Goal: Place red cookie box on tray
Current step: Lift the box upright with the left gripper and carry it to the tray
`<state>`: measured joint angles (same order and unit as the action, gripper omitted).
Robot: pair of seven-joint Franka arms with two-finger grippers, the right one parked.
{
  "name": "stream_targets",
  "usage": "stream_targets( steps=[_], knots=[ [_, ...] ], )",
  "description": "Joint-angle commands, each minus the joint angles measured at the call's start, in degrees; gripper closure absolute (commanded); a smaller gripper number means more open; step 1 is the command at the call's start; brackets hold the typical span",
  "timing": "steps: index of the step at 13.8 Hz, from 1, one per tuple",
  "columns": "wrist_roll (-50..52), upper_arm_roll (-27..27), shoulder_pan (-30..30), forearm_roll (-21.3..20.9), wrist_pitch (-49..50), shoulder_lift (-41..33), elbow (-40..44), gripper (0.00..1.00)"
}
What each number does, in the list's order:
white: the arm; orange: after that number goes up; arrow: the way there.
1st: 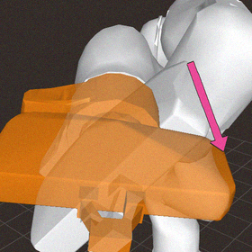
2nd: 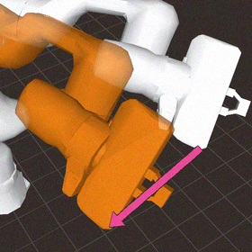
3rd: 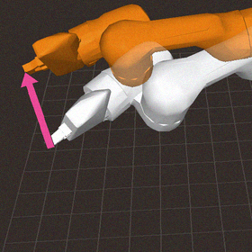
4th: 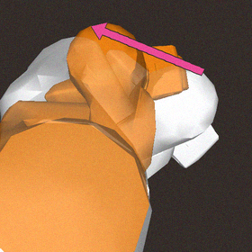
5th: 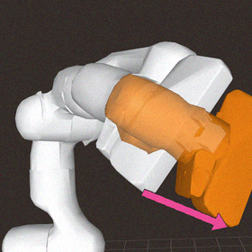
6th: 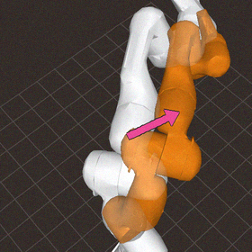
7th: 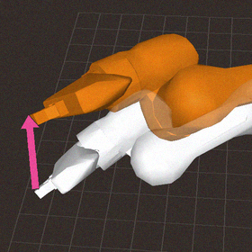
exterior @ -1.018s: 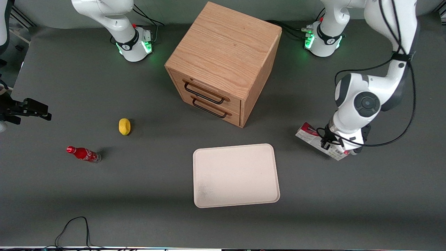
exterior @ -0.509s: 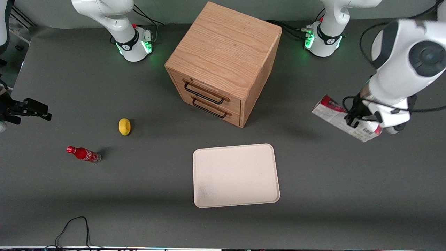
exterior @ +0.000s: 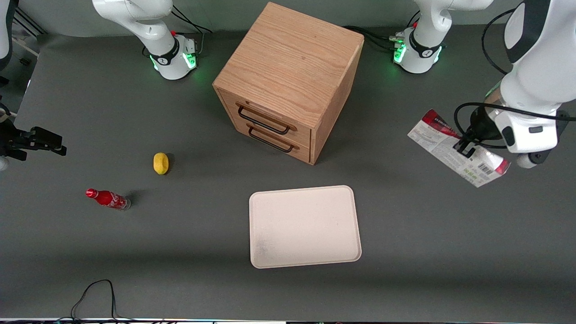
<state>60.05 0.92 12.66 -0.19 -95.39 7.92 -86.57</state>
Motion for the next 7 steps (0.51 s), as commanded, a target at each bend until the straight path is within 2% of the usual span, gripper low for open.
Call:
stream_targets(
  steps=[1, 3, 5, 7],
  knots=[
    [-5.89, 2.57, 1.84, 0.54, 3.36, 11.2, 15.6, 1.0],
    [-10.71, 5.74, 2.89, -1.55, 3.98, 17.36, 21.42, 1.0],
    [-14.94, 6.02, 6.66, -3.76, 3.72, 24.21, 28.7, 1.0],
    [-20.12, 6.19, 8.86, -3.94, 3.28, 30.63, 36.18, 1.0]
  ],
)
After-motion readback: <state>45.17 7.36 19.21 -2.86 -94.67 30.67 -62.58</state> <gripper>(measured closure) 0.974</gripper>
